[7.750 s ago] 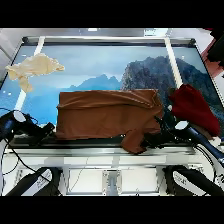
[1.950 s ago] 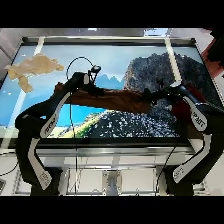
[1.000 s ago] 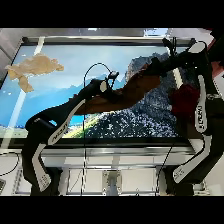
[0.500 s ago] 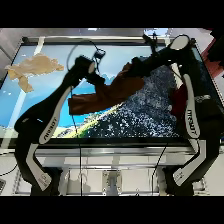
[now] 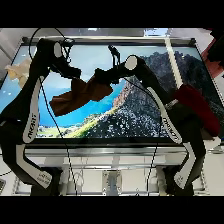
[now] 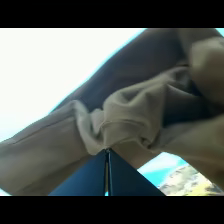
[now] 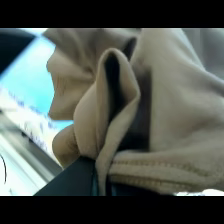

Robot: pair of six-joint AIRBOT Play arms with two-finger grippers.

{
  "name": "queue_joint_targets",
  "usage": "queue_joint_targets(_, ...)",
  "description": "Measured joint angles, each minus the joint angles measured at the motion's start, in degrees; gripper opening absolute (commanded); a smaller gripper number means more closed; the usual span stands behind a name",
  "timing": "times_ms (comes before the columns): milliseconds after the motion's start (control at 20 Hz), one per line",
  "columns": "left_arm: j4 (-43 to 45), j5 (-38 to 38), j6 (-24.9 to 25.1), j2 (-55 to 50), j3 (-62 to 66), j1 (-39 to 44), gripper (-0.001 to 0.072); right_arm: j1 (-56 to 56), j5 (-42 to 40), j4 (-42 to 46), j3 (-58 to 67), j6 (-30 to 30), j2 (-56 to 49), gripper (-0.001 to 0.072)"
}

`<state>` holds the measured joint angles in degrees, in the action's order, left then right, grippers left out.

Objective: Fold the shirts.

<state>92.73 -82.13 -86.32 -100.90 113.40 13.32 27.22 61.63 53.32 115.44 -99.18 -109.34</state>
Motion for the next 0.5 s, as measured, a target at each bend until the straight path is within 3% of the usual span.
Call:
queue_joint_targets(200, -4.39, 1.09, 1.64, 0.13, -0.07, -0.57, 0.0027, -4.33, 2.12, 0.94, 0.02, -1.11, 1.4, 0.0034)
queue_joint_targets(250, -4.7, 1.14, 1.77, 0.13, -0.07, -0.63, 0.0148, -5.7, 2.95, 1.27, 0.02, -1.2, 1.92, 0.0034)
queue_joint_targets(300, -5.14, 1.31, 1.95, 0.13, -0.07, -0.7, 0.0349, -7.02, 3.96, 1.51, 0.02, -1.33, 2.43, 0.0034)
queue_joint_targets(500, -7.48, 2.82, 2.27, 0.02, -0.07, -0.74, 0.0362, -12.46, 8.63, 2.86, 0.02, -1.55, 4.09, 0.0034)
